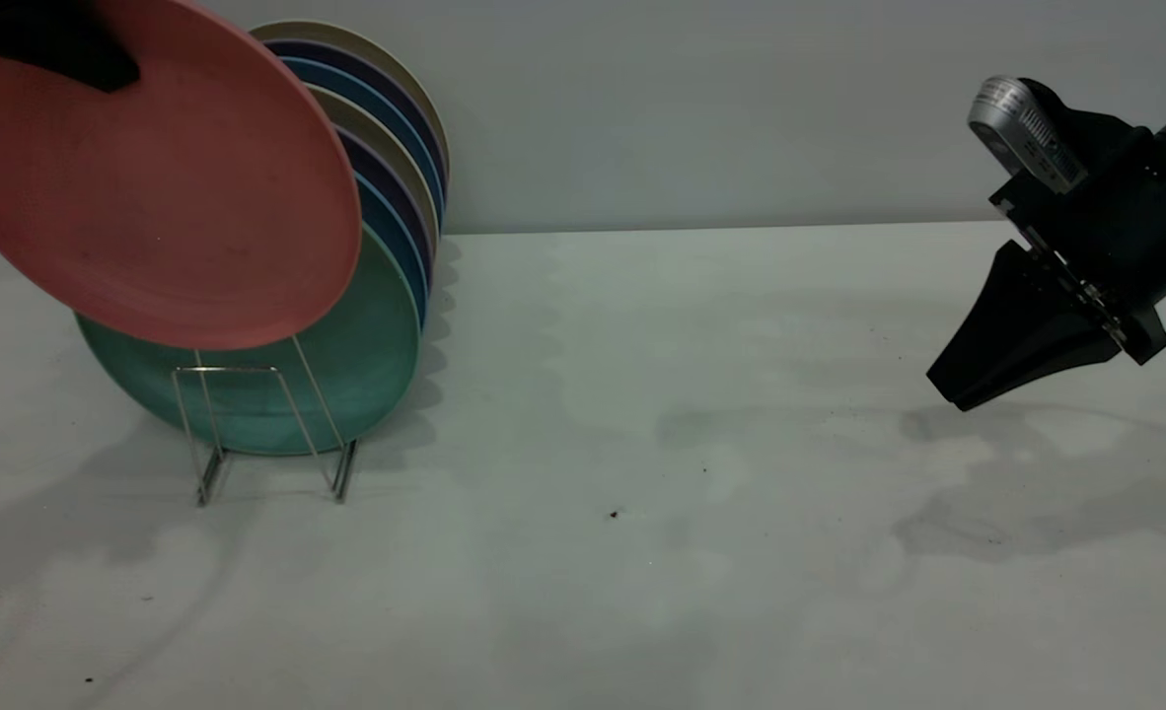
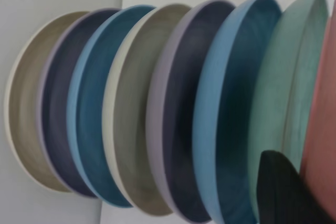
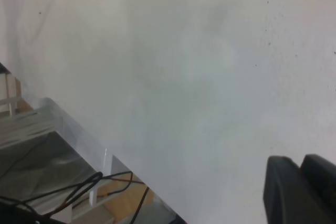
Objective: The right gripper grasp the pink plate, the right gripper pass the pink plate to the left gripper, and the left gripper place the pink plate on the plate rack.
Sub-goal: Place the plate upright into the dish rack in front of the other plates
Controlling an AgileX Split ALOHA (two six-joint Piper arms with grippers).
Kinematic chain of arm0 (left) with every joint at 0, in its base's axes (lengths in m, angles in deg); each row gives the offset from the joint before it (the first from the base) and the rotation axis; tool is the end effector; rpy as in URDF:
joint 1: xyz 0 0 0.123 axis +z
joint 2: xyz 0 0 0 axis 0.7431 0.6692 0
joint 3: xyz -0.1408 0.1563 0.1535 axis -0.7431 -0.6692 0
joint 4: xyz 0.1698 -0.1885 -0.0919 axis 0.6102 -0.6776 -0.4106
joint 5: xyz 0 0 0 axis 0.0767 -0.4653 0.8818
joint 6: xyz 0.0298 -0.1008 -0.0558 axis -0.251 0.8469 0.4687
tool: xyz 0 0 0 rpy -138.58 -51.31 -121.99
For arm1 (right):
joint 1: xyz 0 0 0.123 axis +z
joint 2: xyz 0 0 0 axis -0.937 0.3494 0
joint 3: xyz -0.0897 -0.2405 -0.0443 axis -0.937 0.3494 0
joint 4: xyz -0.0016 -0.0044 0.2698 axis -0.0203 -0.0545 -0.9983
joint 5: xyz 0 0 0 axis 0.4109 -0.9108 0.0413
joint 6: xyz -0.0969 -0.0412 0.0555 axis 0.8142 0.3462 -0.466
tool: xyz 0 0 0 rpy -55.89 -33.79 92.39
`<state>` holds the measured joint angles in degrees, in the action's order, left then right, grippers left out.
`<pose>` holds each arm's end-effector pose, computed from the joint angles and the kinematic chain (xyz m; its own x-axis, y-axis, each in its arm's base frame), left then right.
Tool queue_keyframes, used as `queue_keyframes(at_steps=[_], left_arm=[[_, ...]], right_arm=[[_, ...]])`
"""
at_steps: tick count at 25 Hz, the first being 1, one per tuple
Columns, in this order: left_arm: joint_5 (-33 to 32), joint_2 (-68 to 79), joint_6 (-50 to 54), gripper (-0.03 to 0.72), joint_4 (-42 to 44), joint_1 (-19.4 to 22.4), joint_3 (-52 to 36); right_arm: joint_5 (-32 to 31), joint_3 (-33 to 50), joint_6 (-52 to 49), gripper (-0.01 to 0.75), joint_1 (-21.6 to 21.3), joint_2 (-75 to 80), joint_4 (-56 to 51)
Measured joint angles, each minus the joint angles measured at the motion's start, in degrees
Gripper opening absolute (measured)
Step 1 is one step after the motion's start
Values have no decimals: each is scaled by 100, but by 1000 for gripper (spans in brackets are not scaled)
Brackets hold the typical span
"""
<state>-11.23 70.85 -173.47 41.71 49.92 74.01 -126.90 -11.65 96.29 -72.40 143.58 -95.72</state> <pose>0.4068 -0.0235 0.2067 0.0191 0.9348 -0.3548 0.7915 0.2026 0.5766 0.3788 0.0625 0.0477 -0.9753 -0.1852 -0.1201 -0.2170 0.7042 0.6761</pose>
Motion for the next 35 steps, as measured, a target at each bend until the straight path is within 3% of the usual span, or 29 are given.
queue_keyframes(at_steps=[35], left_arm=[[57, 598, -39, 130, -154, 0, 11]], right_arm=[[73, 0, 0, 66, 0, 0, 38]])
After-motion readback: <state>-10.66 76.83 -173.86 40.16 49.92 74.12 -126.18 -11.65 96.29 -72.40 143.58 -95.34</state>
